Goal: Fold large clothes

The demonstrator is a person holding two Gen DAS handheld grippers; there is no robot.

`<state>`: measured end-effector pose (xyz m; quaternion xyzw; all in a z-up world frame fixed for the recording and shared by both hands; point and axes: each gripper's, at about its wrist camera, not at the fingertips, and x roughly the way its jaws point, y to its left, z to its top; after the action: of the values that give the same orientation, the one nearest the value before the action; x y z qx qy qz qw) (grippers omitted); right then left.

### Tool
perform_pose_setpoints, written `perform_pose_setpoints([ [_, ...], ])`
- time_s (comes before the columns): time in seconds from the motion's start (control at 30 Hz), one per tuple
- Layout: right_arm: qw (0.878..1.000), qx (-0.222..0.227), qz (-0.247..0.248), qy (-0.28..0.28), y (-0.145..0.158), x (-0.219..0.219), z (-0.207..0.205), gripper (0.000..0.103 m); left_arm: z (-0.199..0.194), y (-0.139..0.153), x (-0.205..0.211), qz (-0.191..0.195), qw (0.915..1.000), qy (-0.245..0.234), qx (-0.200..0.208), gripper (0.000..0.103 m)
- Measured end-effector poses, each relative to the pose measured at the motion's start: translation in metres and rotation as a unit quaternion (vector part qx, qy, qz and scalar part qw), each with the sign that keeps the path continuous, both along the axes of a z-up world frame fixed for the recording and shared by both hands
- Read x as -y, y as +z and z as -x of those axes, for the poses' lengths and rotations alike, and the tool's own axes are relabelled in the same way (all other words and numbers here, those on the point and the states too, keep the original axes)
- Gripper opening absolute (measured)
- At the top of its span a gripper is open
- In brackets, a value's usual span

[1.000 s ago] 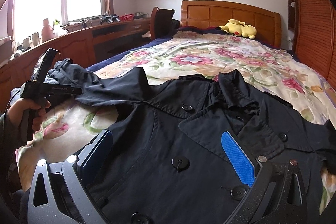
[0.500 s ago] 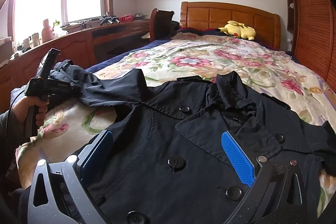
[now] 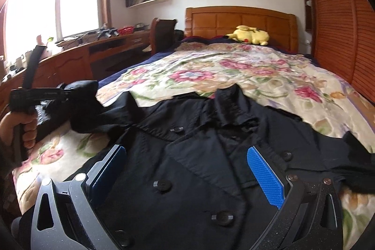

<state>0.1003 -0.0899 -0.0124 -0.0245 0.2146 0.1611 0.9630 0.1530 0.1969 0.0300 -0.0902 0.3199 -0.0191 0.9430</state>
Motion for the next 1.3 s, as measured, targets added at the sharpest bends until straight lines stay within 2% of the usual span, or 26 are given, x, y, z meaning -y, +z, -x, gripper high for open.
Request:
perform_pose_setpoints([
  [0.27,1.0,0.004,-0.003,-0.018,0.0,0.008,0.001,0.103,0.009,0.021,0.067,-0.029,0.9968,-0.072,0.017,0.002],
  [0.5,1.0,0.004,0.002,-0.014,0.002,0.011,0.0,0.103,0.018,0.013,0.103,-0.056,0.9928,-0.105,0.004,0.002],
  [0.63,1.0,0.001,0.001,-0.009,0.002,0.009,-0.002,0.103,0.026,0.003,0.111,-0.055,0.9923,-0.111,-0.008,0.002],
  [0.73,1.0,-0.002,0.001,-0.001,0.0,0.006,-0.004,0.103,0.038,-0.005,0.104,-0.045,0.9927,-0.111,-0.016,0.017],
  [0.8,1.0,-0.004,0.005,0.003,0.0,0.002,-0.006,0.103,0.052,-0.007,0.098,-0.049,0.9927,-0.11,-0.008,0.033],
  [0.93,1.0,-0.007,0.006,0.013,0.0,-0.004,-0.008,0.103,0.077,-0.008,0.086,-0.048,0.993,-0.107,0.012,0.058],
  [0.97,1.0,-0.006,0.009,0.015,0.001,-0.006,-0.008,0.103,0.082,-0.009,0.079,-0.038,0.9934,-0.107,0.017,0.072],
  [1.0,1.0,-0.006,0.012,0.016,0.001,-0.008,-0.008,0.103,0.087,-0.01,0.072,-0.028,0.9941,-0.103,0.021,0.079],
  [1.1,1.0,-0.006,0.016,0.025,0.003,-0.011,-0.004,0.103,0.099,-0.011,0.052,-0.011,0.9956,-0.089,0.029,0.081],
  [1.3,0.998,-0.009,0.024,0.058,0.015,-0.026,-0.001,0.103,0.108,-0.003,0.017,-0.011,0.9971,-0.061,0.044,0.081],
])
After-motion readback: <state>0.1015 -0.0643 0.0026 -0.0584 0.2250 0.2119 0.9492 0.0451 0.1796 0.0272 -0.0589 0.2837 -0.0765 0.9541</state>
